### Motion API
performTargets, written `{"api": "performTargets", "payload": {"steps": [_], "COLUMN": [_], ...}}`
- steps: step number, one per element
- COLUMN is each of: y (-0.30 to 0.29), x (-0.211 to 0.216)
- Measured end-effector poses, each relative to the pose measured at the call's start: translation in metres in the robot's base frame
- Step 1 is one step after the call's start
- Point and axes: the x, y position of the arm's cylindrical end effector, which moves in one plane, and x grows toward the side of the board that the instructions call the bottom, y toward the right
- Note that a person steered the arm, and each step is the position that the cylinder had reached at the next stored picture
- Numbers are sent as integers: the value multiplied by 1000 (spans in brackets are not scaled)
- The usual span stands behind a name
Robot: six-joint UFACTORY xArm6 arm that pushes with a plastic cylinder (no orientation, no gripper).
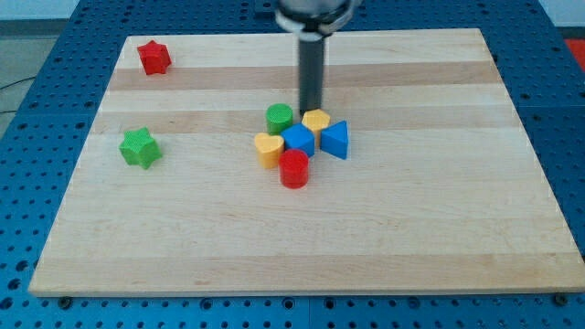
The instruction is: Move the green star diagonal bottom right to the red star
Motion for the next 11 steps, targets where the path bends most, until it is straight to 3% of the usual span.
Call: {"api": "performTargets", "payload": {"steps": [1,2,3,4,5,6,8,9,10,11], "y": [-82,-160,-200,-165,-234,-285,-221,-216,-194,-184], "x": [-33,7,98,147,185,151,35,64,62,10]}}
